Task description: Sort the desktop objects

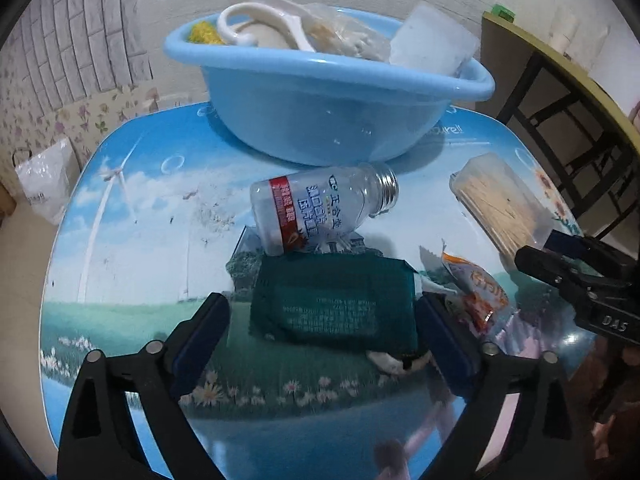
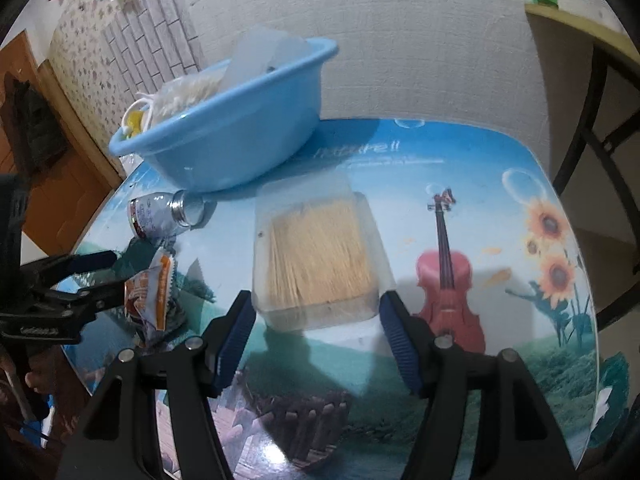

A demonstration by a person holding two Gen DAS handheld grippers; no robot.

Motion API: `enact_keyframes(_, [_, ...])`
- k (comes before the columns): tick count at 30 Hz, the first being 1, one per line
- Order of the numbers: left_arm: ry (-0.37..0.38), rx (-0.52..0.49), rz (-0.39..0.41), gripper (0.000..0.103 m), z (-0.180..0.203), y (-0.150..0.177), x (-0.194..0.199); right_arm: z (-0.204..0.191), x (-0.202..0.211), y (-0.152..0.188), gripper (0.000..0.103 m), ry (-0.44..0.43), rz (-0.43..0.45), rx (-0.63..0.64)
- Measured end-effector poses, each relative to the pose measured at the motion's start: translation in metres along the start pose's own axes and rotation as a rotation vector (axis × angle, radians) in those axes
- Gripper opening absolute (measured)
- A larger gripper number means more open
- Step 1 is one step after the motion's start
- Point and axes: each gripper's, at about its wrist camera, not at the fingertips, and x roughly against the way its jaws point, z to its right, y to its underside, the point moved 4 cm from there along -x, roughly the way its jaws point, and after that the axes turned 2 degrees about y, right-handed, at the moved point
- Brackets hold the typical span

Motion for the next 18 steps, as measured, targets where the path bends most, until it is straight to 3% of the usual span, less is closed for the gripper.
enact_keyframes(3, [0.001, -0.014, 0.008, 0.092, 0.001, 0.000, -0.001, 0.000, 0.002, -0.001, 0.065, -0.003, -0.001, -0.002])
enact_keyframes(4, [-0.002, -0.014, 0.019, 0.085, 0.001, -0.001, 0.000, 0.000, 0.001, -0.001, 0.065, -0.003, -0.001, -0.002])
enact_keyframes(5, [-0.002, -0.012, 0.032, 0.064, -0.001, -0.002, 0.003, 0.000, 0.001, -0.001, 0.065, -0.002, -0.003, 0.003])
enact_keyframes(6, [-0.007, -0.009, 0.037, 0.056, -0.003, -0.003, 0.004, 0.000, 0.001, -0.001, 0.065, 0.001, -0.006, 0.011])
enact_keyframes(11, [0.023, 0.015, 0.035, 0.049, -0.014, -0.002, 0.009, -0.001, 0.001, 0.000, 0.076, 0.012, -0.014, 0.021])
enact_keyframes(18, [-0.003, 0.073, 0.041, 0.046, -0.039, 0.001, 0.017, 0.002, 0.000, -0.002, 0.076, 0.026, -0.012, 0.008])
